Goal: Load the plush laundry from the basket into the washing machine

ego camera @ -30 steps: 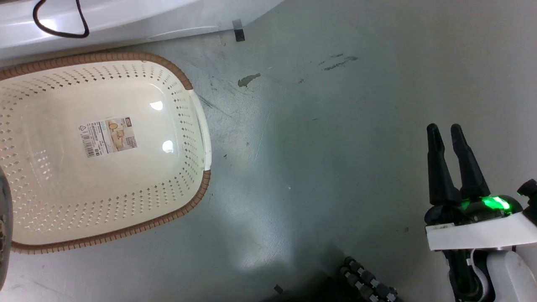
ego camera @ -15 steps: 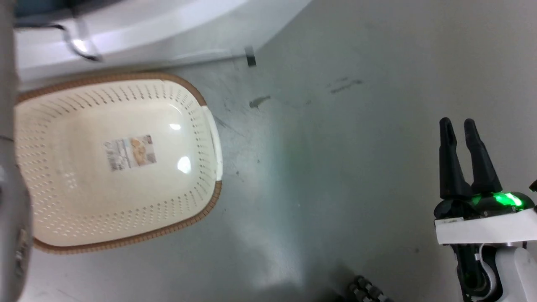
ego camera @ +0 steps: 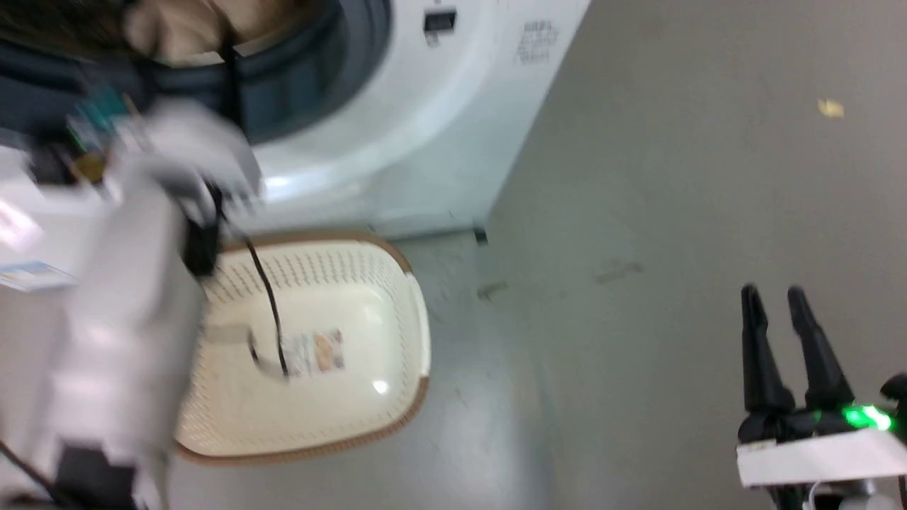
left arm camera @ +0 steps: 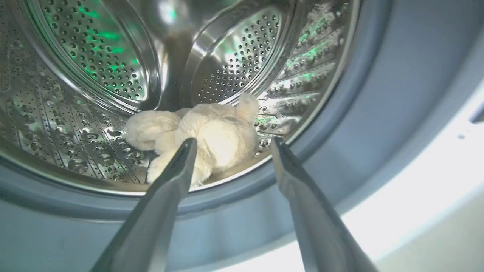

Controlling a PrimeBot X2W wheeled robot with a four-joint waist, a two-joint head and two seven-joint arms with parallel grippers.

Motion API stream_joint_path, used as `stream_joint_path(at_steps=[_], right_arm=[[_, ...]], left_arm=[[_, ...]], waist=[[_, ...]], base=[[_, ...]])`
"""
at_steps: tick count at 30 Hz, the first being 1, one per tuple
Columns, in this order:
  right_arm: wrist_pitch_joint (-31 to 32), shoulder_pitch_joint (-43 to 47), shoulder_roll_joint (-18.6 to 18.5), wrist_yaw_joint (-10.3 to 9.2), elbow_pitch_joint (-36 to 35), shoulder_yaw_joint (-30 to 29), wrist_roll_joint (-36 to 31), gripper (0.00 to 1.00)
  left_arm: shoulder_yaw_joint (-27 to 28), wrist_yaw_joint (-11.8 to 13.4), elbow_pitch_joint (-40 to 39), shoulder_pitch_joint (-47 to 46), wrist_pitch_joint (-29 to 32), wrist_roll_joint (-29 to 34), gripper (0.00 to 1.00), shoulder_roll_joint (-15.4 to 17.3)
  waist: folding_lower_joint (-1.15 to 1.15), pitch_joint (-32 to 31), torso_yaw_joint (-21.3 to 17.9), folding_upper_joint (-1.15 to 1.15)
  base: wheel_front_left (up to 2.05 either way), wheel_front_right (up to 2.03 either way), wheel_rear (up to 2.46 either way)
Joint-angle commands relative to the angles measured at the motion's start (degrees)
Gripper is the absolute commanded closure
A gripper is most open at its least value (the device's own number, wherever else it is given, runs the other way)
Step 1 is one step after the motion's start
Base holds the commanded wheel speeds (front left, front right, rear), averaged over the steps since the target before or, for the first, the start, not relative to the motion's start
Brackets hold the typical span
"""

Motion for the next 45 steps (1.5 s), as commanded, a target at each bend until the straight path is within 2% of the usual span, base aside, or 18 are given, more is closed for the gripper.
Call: stream_joint_path(at_steps=[1, 10, 14, 16, 17, 20, 30, 37, 43, 44, 45], right_arm=[[-0.2, 1.4, 0.5, 0.05, 0.1, -0.2, -0.9, 0.00], [-0.2, 8.2, 2.0, 0.05, 0.0, 0.5, -5.6, 0.00], [-0.2, 10.2, 2.2, 0.05, -0.1, 0.7, -7.1, 0.00], [-0.2, 11.9, 2.3, 0.05, -0.1, 0.5, -8.1, 0.00], [-0.2, 11.9, 2.3, 0.05, -0.1, 0.5, -8.1, 0.00], [-0.2, 13.1, 2.4, 0.05, -0.5, 0.5, -9.1, 0.00], [-0.2, 13.6, 2.6, 0.05, -0.8, -1.6, -11.0, 0.00], [-0.2, 12.6, 0.8, 0.05, 0.0, -0.7, -12.0, 0.00], [-0.2, 12.4, 1.1, 0.05, 0.2, -0.9, -12.1, 0.00], [0.0, 12.9, 1.1, 0.00, 0.1, -0.9, -11.9, 1.00], [0.0, 12.9, 1.1, 0.00, 0.1, -0.9, -11.9, 1.00]], left_arm=[[-0.3, -0.3, -1.5, 4.4, -0.3, 0.1, 0.00, -0.6], [0.4, -1.2, -13.9, 27.4, -0.3, -3.3, 0.00, -3.0], [1.8, -0.5, -19.0, 34.3, -0.3, -4.7, 0.00, -3.3], [3.4, 0.6, -23.9, 40.5, -0.3, -5.6, 0.00, -3.5], [3.4, 0.6, -23.9, 40.5, -0.3, -5.6, 0.00, -3.5], [6.6, 1.5, -30.8, 47.4, -0.3, -6.6, 0.00, -4.7], [8.9, 0.2, -38.2, 57.8, -0.3, -3.9, 0.00, -6.6], [8.1, -0.3, -37.3, 58.5, -0.3, -0.5, 0.00, -6.9], [8.6, -0.8, -36.4, 58.8, -0.3, 0.5, 0.00, -7.6], [8.5, -0.5, -36.4, 58.3, 0.0, 0.3, 1.00, -7.5], [8.4, -0.4, -36.4, 58.3, 0.1, 0.4, 1.00, -7.6]], waist=[[0.02, -8.2, 4.1, 0.00], [0.02, -19.7, 8.9, 0.00], [0.02, -22.4, 10.2, 0.00], [0.02, -24.6, 11.4, 0.00], [0.02, -24.6, 11.4, 0.00], [0.02, -25.7, 12.4, 0.00], [0.02, -26.3, 13.9, 0.00], [0.02, -25.5, 14.7, 0.00], [0.02, -25.3, 14.6, 0.00], [0.03, -25.3, 14.6, 0.00], [0.03, -25.3, 14.6, 0.00]], base=[[0.00, 0.00, 0.00], [0.00, 0.00, 0.00], [0.00, 0.00, 0.00], [0.00, 0.00, 0.00], [0.00, 0.00, 0.00], [0.00, 0.00, 0.00], [0.00, 0.00, 0.00], [0.00, 0.00, 0.00], [0.00, 0.00, 0.00], [0.00, 0.00, 0.00], [0.00, 0.00, 0.00]])
